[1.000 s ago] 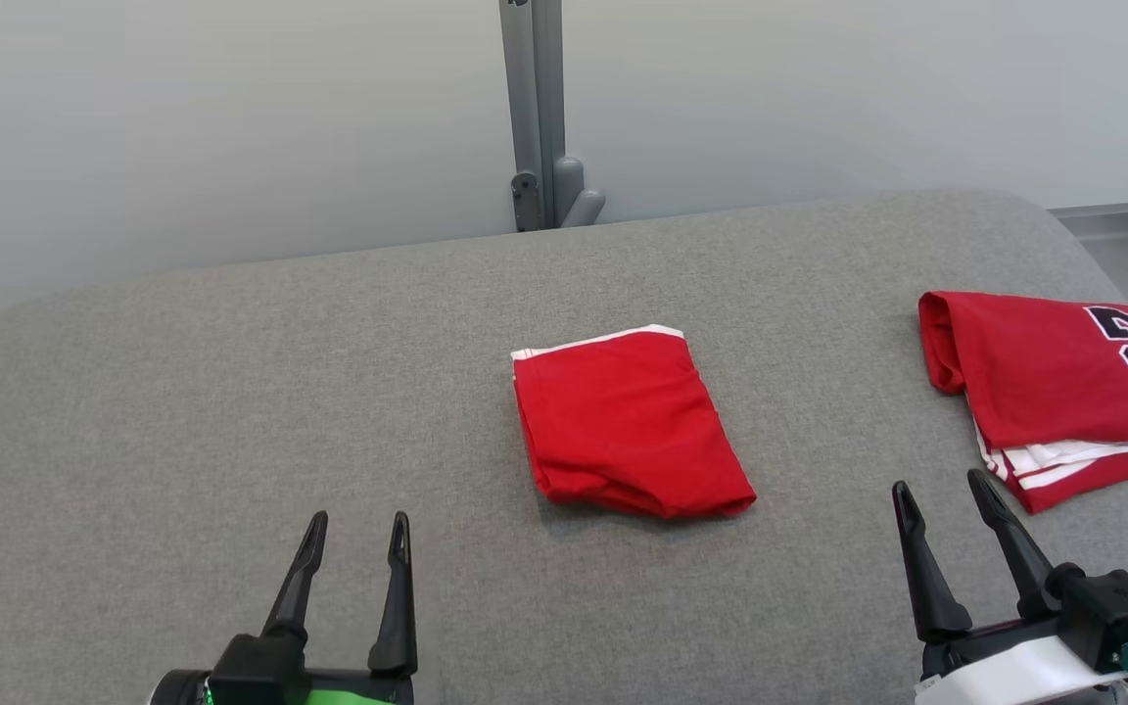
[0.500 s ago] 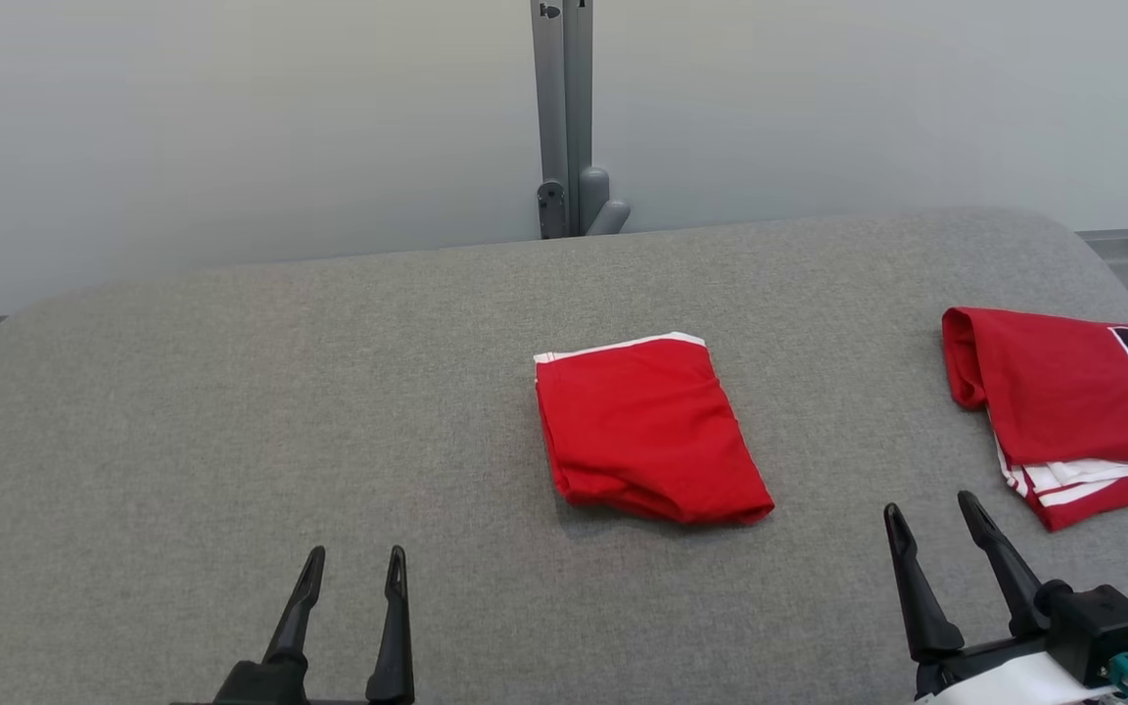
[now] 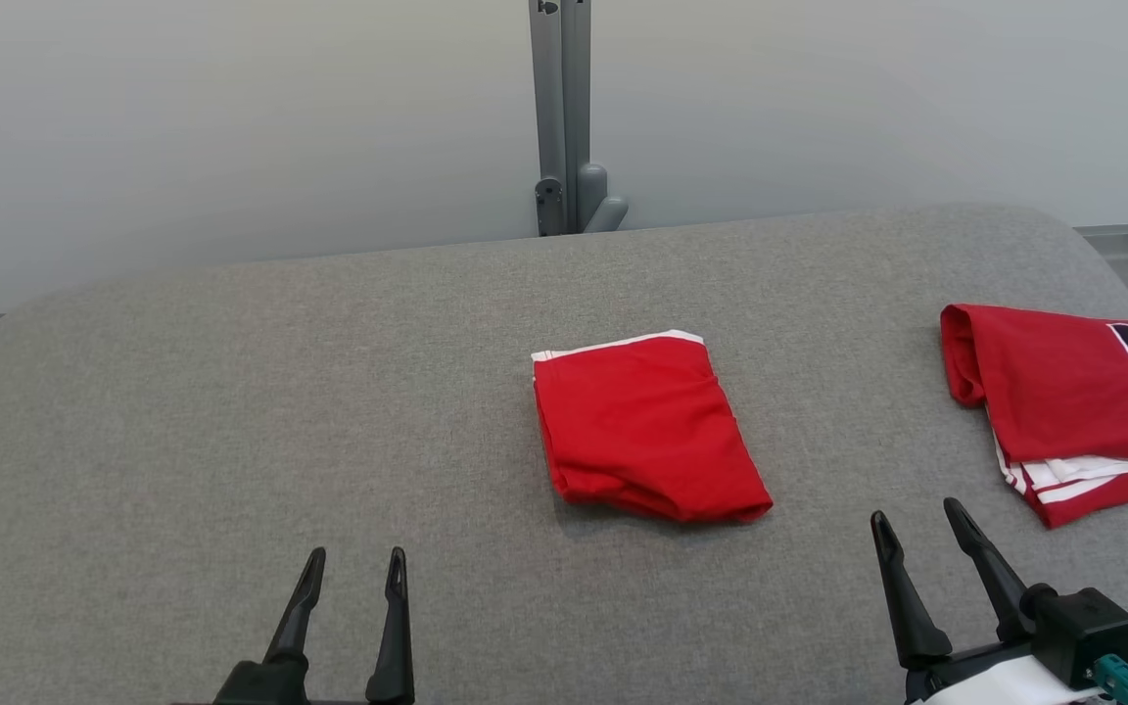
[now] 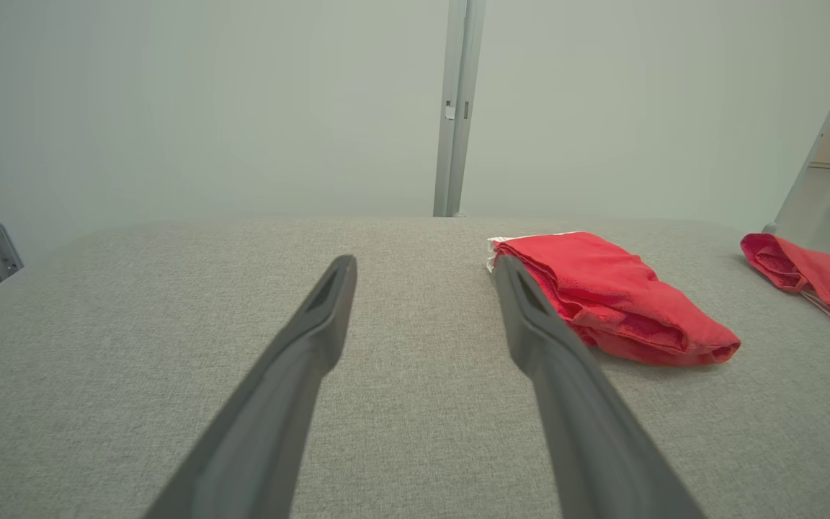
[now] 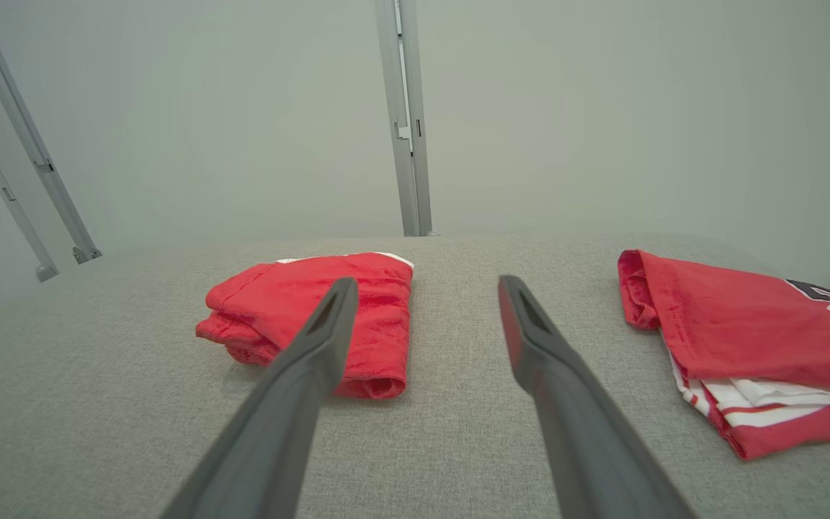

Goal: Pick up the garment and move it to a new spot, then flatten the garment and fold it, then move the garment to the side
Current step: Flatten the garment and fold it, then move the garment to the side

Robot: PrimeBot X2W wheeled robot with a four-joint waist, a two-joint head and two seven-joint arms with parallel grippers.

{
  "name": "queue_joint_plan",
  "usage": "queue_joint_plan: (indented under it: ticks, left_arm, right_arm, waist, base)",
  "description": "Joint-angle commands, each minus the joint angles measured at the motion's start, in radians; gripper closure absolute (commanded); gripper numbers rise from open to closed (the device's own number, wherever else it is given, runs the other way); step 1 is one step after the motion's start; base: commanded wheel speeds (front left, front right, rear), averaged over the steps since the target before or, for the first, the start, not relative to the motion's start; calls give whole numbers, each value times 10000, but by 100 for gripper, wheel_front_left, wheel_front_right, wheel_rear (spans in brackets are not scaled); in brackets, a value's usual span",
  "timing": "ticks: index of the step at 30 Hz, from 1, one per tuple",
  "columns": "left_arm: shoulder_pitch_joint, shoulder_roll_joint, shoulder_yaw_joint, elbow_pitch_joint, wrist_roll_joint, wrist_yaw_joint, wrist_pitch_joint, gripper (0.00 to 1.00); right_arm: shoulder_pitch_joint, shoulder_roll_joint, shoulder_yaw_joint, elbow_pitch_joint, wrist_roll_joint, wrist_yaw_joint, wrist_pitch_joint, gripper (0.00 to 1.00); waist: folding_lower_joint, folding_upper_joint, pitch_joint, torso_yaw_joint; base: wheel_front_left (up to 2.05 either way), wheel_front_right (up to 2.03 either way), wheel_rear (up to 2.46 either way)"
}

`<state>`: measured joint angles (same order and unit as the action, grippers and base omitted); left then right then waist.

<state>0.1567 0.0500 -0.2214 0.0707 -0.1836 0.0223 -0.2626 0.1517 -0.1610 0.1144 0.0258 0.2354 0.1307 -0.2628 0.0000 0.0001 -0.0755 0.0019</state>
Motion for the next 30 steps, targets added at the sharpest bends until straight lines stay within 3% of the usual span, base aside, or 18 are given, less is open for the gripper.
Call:
queue_joint_plan:
  ticks: [1,19,26,30]
  left_arm:
    - [-52,16,22,2,45,5,-18,0]
    - [-237,16,100,15,160,-78,-18,0]
    - [-332,16,-20,51,284,-173,-18,0]
    - [-420,16,-137,35,348,-226,-18,0]
  right_arm:
    - [-104,-23,25,30,25,-2,-24,0]
    - [-121,-65,80,140,-40,-2,-26,0]
    - [-374,-61,181,763,637,-2,-26,0]
    - [-883,-91,294,1609,1621,-2,-24,0]
  waist:
    - [0,-1,-4,-8]
    - [0,-1,39,162]
    - [0,-1,109,307]
    - [0,-1,194,404]
  base:
    - [0,0,0]
    - [0,0,0]
    - [0,0,0]
    - [0,0,0]
